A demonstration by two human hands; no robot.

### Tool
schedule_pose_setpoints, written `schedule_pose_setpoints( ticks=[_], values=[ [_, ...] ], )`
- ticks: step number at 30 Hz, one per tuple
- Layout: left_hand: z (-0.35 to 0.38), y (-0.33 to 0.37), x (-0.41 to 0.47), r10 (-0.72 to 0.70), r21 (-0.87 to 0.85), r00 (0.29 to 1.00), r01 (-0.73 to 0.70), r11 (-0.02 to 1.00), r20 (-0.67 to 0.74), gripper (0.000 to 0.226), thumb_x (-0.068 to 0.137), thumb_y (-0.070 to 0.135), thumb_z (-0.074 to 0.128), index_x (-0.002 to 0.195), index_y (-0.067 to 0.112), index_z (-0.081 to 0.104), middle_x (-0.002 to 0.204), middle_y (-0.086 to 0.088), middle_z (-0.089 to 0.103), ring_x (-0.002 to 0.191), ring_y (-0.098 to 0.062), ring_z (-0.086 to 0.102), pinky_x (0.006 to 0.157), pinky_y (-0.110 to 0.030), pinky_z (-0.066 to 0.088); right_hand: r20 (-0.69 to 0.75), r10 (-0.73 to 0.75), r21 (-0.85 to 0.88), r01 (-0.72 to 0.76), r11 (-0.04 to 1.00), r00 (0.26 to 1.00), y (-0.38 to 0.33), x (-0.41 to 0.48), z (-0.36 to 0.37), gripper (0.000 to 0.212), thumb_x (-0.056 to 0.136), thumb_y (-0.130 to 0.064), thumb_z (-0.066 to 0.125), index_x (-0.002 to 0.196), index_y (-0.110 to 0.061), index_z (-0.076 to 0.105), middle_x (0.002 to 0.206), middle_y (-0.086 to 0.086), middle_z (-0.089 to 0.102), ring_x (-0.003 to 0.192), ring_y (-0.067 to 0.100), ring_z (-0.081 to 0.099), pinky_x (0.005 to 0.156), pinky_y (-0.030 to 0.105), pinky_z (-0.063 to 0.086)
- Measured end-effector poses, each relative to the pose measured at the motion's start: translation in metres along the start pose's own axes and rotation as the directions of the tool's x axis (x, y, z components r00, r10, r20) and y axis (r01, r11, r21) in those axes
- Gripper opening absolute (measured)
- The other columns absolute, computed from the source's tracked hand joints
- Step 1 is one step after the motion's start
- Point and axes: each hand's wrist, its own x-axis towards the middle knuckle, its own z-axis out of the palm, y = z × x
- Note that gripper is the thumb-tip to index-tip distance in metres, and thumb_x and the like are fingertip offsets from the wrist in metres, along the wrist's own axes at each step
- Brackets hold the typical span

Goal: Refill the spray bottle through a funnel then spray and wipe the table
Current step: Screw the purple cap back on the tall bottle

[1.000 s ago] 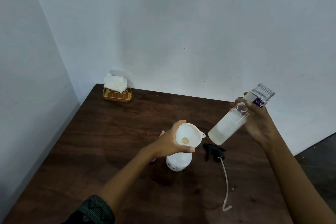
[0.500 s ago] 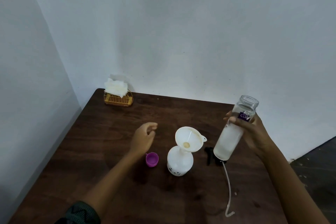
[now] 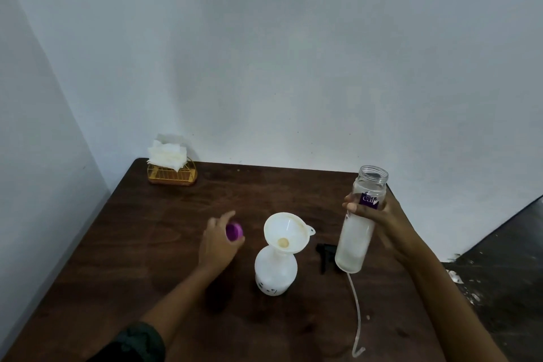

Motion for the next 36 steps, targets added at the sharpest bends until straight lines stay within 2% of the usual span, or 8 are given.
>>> schedule_pose_setpoints(
  ticks=[4, 9, 12, 22, 24, 28, 31, 36],
  values=[
    [-0.054, 0.084, 0.03, 0.056, -0.385, 0.984, -0.119, 0.915, -0.171, 0.05, 0.071, 0.027, 0.081, 0.113, 0.018, 0.057, 0.116, -0.01, 0.053, 0.102, -0.021, 0.056, 0.08, -0.023, 0.047, 0.023, 0.016, -0.049, -0.015, 0.999, 1.0, -0.004, 0.002, 0.001, 0.075, 0.047, -0.029, 0.082, 0.113, -0.009, 0.054, 0.095, 0.007, 0.066, 0.09, 0.021, 0.065, 0.071, 0.028, 0.055],
    [-0.077, 0.19, 0.017, 0.21, -0.735, 0.972, -0.221, 0.641, -0.108, 0.041, 0.069, 0.022, 0.083, 0.093, 0.021, 0.048, 0.099, -0.004, 0.065, 0.082, -0.011, 0.061, 0.065, -0.011, 0.047, 0.032, -0.064, -0.164, 0.068, 0.984, 0.997, -0.014, 0.003, 0.009, 0.066, 0.049, -0.038, 0.081, 0.108, -0.021, 0.056, 0.096, 0.001, 0.067, 0.089, 0.016, 0.066, 0.076, 0.027, 0.056],
    [-0.063, 0.222, 0.003, 0.312, -0.763, 0.949, -0.234, 0.603, -0.044, 0.039, 0.075, 0.024, 0.078, 0.089, 0.019, 0.043, 0.087, -0.002, 0.057, 0.069, -0.008, 0.05, 0.055, -0.007, 0.04, 0.029, -0.098, -0.243, 0.102, 0.965, 0.995, -0.019, 0.005, 0.012, 0.069, 0.051, -0.043, 0.081, 0.112, -0.023, 0.055, 0.103, 0.001, 0.066, 0.096, 0.018, 0.065, 0.085, 0.035, 0.054],
    [-0.036, 0.236, -0.01, 0.478, -0.757, 0.879, -0.318, 0.571, -0.009, 0.042, 0.069, 0.025, 0.082, 0.092, 0.025, 0.047, 0.106, -0.001, 0.065, 0.095, -0.008, 0.065, 0.076, -0.024, 0.057, 0.015, -0.201, -0.331, 0.195, 0.923, 0.979, -0.026, 0.007, 0.023, 0.063, 0.056, -0.036, 0.08, 0.111, -0.027, 0.052, 0.105, -0.001, 0.066, 0.094, 0.01, 0.065, 0.082, 0.029, 0.054],
    [-0.04, 0.235, -0.012, 0.538, -0.729, 0.843, -0.359, 0.584, 0.016, 0.041, 0.071, 0.018, 0.081, 0.097, 0.023, 0.051, 0.104, 0.012, 0.063, 0.092, 0.005, 0.062, 0.076, -0.018, 0.054, -0.018, -0.218, -0.352, 0.198, 0.915, 0.976, -0.026, 0.006, 0.024, 0.06, 0.058, -0.033, 0.079, 0.11, -0.023, 0.051, 0.101, -0.002, 0.066, 0.089, 0.011, 0.065, 0.078, 0.028, 0.054],
    [-0.048, 0.236, -0.013, 0.602, -0.637, 0.799, -0.465, 0.615, -0.003, 0.039, 0.076, 0.018, 0.078, 0.1, 0.042, 0.057, 0.116, 0.013, 0.054, 0.099, 0.004, 0.055, 0.083, -0.005, 0.043, -0.089, -0.266, -0.379, 0.215, 0.9, 0.96, -0.032, 0.003, 0.026, 0.06, 0.059, -0.033, 0.073, 0.112, -0.022, 0.047, 0.095, -0.006, 0.061, 0.083, 0.01, 0.063, 0.064, 0.014, 0.05],
    [-0.048, 0.238, -0.014, 0.606, -0.603, 0.793, -0.512, 0.611, -0.059, 0.036, 0.078, 0.018, 0.075, 0.111, 0.03, 0.065, 0.113, 0.01, 0.051, 0.1, 0.004, 0.052, 0.082, -0.001, 0.039, -0.128, -0.29, -0.376, 0.224, 0.899, 0.948, -0.038, 0.001, 0.026, 0.059, 0.058, -0.031, 0.072, 0.11, -0.021, 0.047, 0.092, -0.007, 0.06, 0.08, 0.007, 0.061, 0.062, 0.008, 0.048],
    [-0.045, 0.24, -0.021, 0.602, -0.665, 0.792, -0.503, 0.552, -0.099, 0.041, 0.079, 0.012, 0.074, 0.118, 0.02, 0.064, 0.116, 0.007, 0.058, 0.106, -0.001, 0.056, 0.092, -0.017, 0.049, -0.181, -0.302, -0.336, 0.229, 0.913, 0.936, -0.041, 0.0, 0.03, 0.057, 0.064, -0.022, 0.077, 0.111, -0.02, 0.045, 0.091, -0.011, 0.058, 0.078, 0.006, 0.061, 0.061, 0.01, 0.048]
  ],
)
